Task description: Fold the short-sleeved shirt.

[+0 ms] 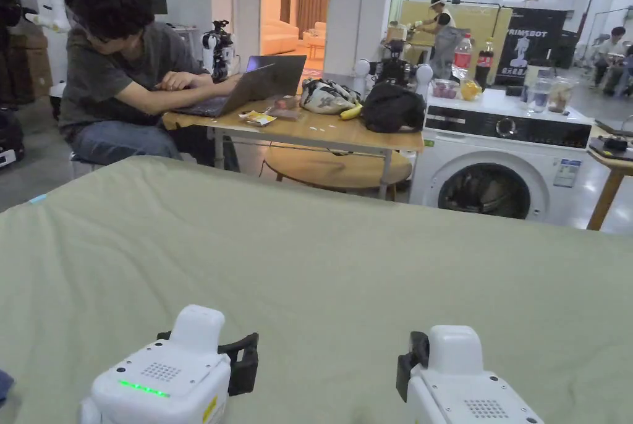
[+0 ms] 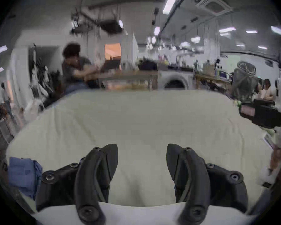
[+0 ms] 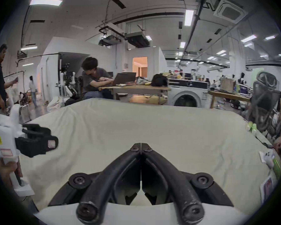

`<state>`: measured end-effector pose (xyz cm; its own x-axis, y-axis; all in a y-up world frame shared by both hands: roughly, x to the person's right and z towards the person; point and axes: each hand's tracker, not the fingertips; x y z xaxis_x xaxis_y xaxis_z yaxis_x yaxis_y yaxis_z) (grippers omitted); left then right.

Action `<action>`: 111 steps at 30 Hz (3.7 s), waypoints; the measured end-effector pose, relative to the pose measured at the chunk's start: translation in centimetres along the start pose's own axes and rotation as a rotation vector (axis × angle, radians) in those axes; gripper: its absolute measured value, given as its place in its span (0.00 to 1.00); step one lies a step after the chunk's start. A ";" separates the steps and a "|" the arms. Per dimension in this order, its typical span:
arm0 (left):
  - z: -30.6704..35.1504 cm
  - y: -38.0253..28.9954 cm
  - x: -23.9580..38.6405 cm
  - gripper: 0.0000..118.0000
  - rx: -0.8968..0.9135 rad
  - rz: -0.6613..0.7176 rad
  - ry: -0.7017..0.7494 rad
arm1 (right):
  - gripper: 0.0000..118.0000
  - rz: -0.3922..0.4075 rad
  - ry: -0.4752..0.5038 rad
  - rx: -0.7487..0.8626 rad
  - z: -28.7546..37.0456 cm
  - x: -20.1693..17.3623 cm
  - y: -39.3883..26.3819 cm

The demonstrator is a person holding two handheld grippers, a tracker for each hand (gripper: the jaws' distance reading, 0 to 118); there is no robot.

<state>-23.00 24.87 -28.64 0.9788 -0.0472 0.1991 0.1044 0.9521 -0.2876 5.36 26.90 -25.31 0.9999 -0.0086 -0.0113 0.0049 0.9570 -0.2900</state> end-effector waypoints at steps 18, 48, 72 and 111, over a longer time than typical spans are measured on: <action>-0.6 3.1 8.4 0.03 0.178 -0.003 -0.019 | 0.00 -0.080 -0.188 0.102 3.6 7.9 0.9; 0.3 3.2 7.2 0.00 0.201 0.086 0.004 | 0.00 -0.090 -0.219 0.114 3.2 7.8 0.1; 0.0 2.9 5.6 0.51 0.117 0.100 0.053 | 0.60 -0.092 -0.222 0.107 2.7 7.7 -0.6; -0.2 2.3 4.8 0.76 0.109 0.143 0.010 | 0.71 -0.117 -0.331 0.107 2.3 8.2 -0.1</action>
<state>-18.04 26.74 -28.53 0.9840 0.0891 0.1541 -0.0557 0.9764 -0.2088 13.58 27.40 -23.19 0.9424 -0.0421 0.3318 0.1033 0.9802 -0.1689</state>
